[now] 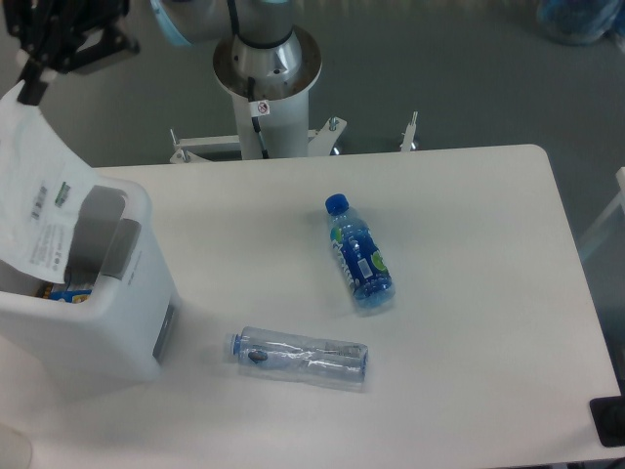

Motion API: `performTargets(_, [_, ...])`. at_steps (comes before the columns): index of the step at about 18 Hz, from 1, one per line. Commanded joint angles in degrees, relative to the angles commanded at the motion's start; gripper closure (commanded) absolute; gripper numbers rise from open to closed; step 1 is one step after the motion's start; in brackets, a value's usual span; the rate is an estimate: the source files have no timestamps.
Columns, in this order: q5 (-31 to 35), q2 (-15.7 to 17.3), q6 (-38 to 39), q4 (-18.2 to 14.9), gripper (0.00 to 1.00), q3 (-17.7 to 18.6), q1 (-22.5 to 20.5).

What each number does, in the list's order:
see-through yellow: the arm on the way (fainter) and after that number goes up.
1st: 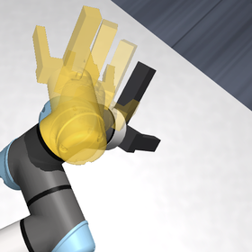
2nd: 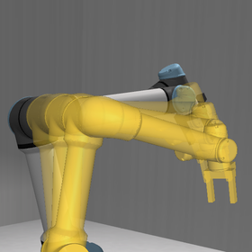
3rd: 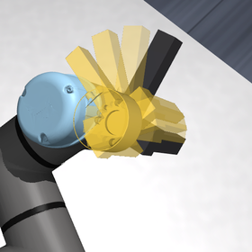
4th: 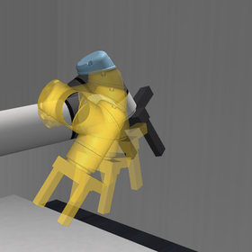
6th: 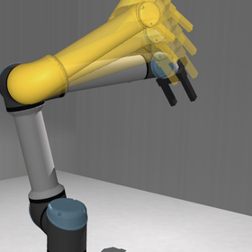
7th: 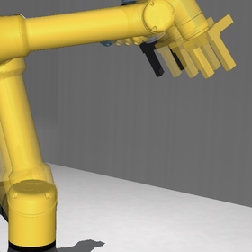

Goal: Open the trash can
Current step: 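Open the gripper to drop the receipt into the bin, then move the gripper back to the blue-capped water bottle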

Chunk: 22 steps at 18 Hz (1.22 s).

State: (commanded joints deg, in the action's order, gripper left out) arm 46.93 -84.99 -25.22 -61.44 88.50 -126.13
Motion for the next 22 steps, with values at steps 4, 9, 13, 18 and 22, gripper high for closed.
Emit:
performTargets(4, [0.1,-0.1,-1.3,0.2,1.0,2.6,0.2])
performTargets(9, [0.6,-0.8,-5.1,0.3,1.0,6.0,0.2])
performTargets(13, [0.6,-2.7,-8.3,0.5,0.64,6.2,-0.4])
performTargets(18, [6.5,-1.7,-11.8,0.2,0.0,6.4,-1.3])
performTargets(22, [7.7,0.4,-11.9,0.1,0.0,6.4,-10.1])
